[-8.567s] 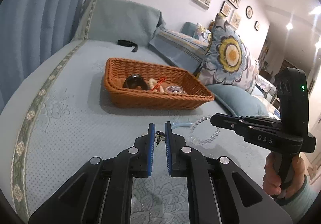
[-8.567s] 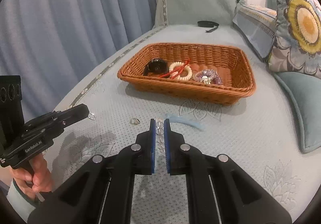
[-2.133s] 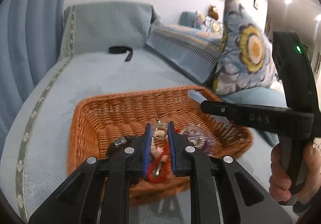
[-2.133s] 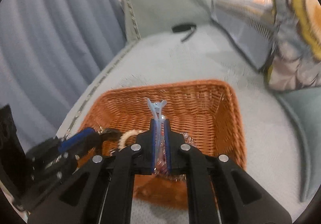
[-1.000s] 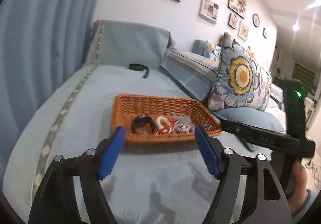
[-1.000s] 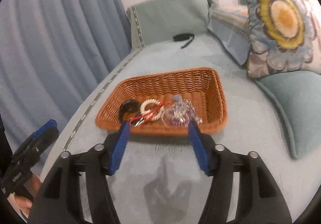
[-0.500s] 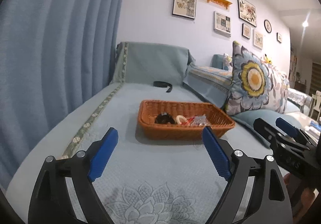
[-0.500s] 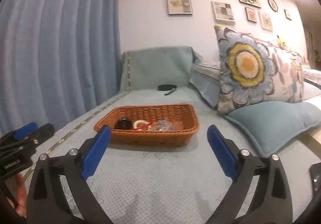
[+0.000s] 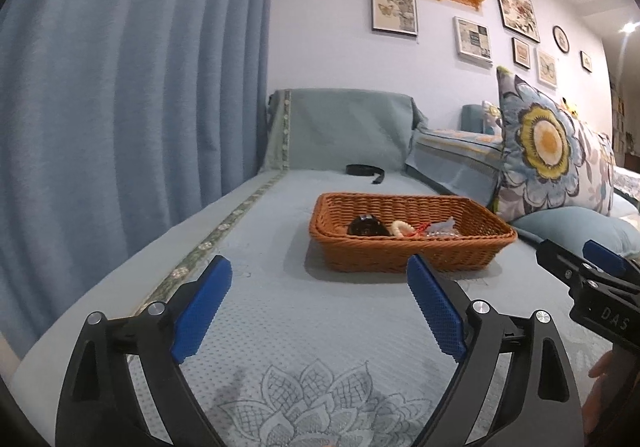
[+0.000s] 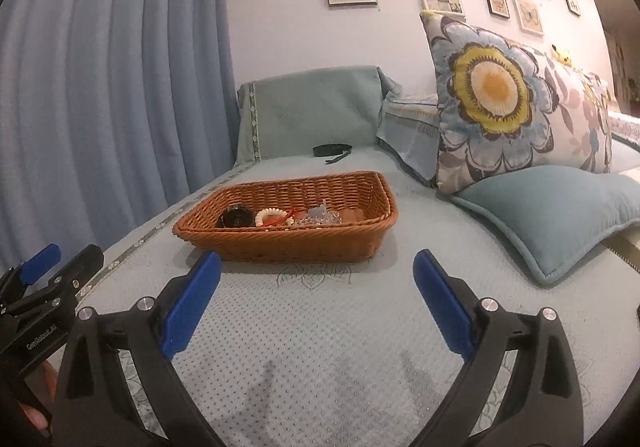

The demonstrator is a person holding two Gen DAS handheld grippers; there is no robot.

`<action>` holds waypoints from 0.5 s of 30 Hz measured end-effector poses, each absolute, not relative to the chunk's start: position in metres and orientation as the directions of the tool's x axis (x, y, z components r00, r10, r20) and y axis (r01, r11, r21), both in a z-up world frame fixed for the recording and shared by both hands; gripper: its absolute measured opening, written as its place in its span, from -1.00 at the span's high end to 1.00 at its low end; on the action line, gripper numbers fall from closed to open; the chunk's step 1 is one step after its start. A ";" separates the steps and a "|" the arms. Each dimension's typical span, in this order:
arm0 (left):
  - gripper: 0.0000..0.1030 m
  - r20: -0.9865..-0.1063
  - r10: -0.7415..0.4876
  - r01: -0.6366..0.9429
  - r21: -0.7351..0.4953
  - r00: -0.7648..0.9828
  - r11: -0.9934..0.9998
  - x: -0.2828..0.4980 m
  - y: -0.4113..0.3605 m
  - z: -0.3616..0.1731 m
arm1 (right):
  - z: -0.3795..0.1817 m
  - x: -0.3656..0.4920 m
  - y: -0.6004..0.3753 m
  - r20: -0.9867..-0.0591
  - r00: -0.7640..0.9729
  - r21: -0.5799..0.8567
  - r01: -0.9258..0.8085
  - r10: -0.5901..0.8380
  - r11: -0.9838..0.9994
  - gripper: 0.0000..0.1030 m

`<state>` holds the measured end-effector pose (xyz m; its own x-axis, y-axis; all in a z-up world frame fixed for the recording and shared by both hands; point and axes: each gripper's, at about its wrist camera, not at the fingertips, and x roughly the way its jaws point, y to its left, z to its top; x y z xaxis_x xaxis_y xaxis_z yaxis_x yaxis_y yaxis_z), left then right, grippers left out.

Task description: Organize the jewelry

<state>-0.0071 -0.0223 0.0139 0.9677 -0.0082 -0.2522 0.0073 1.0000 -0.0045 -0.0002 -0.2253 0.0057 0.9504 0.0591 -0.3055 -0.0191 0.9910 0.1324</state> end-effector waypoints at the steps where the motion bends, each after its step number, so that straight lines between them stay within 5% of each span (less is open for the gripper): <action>1: -0.69 -0.254 -0.002 0.001 -0.004 0.967 1.000 -0.006 -0.022 0.012 | 0.006 0.000 -0.223 -0.304 0.951 0.122 -0.020 0.057 0.992 -0.79; 15: -0.77 -0.248 0.031 -0.031 0.002 0.968 1.000 -0.008 -0.025 0.009 | 0.004 -0.001 -0.220 -0.305 0.951 0.100 -0.016 0.046 0.995 -0.79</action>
